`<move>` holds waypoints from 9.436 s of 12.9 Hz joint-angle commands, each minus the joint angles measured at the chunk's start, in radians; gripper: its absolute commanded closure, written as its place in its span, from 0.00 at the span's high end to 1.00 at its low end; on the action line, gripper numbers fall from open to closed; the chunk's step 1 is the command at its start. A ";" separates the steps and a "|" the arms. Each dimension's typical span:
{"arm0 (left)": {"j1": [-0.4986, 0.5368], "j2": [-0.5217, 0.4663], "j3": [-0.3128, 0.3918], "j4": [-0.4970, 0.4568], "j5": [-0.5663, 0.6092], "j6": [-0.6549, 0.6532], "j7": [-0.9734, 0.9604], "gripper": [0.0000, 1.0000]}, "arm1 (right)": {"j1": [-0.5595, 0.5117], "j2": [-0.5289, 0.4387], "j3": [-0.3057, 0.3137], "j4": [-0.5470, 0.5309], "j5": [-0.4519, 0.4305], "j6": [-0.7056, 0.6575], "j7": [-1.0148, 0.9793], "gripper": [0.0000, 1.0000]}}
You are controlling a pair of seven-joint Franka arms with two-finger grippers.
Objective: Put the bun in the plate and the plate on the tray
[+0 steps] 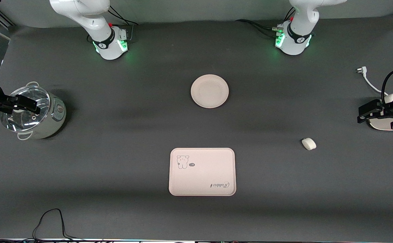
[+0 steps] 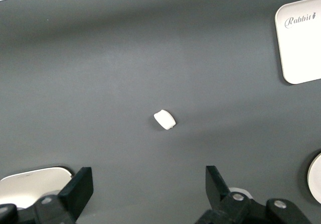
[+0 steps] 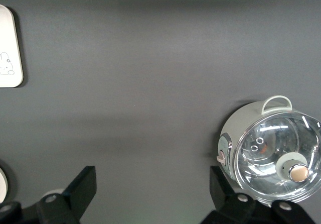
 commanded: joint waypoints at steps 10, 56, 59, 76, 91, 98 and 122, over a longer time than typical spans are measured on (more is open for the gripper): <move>-0.020 0.152 0.009 -0.308 -0.002 0.393 -0.189 1.00 | 0.000 -0.018 0.002 -0.018 0.006 0.000 -0.014 1.00; -0.658 0.311 -0.288 -0.609 0.223 0.766 -1.345 1.00 | -0.002 -0.017 -0.002 -0.027 0.006 -0.003 -0.015 1.00; -0.655 0.302 -0.280 -0.606 0.223 0.751 -1.343 1.00 | 0.000 -0.017 -0.001 -0.027 0.006 -0.003 -0.015 1.00; 0.136 -0.154 -0.278 -0.340 0.035 0.074 -0.220 1.00 | 0.292 -0.118 0.007 -0.177 0.083 0.077 0.301 1.00; 0.230 -0.181 -0.252 -0.321 0.045 0.059 -0.222 1.00 | 0.835 0.019 0.007 -0.473 0.294 0.630 0.689 1.00; 0.243 -0.174 -0.252 -0.316 0.036 0.036 -0.222 1.00 | 0.921 0.265 0.007 -0.645 0.624 1.149 0.384 1.00; -0.128 -0.125 0.099 -0.233 0.042 0.013 -0.222 1.00 | 0.994 0.329 0.027 -0.717 0.930 1.267 0.176 0.12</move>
